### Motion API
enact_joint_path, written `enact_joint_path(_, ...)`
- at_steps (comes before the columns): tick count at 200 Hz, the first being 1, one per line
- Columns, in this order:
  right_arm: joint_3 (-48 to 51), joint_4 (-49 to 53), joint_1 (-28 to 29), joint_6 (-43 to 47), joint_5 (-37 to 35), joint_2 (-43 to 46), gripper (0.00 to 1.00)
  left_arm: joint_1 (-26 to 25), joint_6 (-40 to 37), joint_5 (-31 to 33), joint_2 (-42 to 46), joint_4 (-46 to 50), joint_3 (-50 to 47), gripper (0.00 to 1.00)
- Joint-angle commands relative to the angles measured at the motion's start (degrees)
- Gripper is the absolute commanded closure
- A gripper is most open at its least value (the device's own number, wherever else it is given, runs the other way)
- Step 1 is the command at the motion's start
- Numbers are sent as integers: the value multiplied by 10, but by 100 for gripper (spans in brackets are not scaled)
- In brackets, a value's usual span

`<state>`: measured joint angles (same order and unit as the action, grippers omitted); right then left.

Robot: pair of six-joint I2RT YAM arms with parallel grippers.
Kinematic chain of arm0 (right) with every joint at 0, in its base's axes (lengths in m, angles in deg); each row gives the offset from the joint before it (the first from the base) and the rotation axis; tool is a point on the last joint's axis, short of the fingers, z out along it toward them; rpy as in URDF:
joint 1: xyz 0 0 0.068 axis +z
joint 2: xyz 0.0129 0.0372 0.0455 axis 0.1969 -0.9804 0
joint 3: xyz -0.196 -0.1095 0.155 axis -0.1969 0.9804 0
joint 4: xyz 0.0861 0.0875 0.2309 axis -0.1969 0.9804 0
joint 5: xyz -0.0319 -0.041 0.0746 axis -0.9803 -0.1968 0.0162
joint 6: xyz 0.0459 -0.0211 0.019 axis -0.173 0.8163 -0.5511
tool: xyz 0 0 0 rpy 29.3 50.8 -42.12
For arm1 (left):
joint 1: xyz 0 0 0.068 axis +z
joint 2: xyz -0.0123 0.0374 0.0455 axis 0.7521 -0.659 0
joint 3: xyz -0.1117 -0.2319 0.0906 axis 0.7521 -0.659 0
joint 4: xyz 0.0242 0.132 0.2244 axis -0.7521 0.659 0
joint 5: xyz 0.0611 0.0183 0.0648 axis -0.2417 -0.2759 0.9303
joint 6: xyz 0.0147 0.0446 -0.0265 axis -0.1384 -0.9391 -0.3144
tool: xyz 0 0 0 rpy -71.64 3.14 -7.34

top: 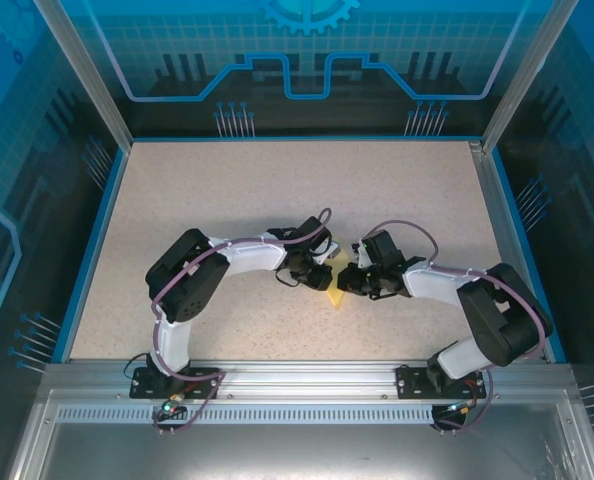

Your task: Fold a paper plane with a square sheet of paper (pick it up from the middle)

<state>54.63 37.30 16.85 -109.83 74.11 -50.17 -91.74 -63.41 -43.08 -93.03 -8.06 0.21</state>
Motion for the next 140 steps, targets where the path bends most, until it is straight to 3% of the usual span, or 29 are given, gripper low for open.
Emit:
enact_joint_path(1,9,-23,7,-9,5,-18,88,10,-11,74,-64,26,-20,85)
enact_joint_path(140,27,24,20,32,9,-12,90,14,-14,72,-82,30,-16,85)
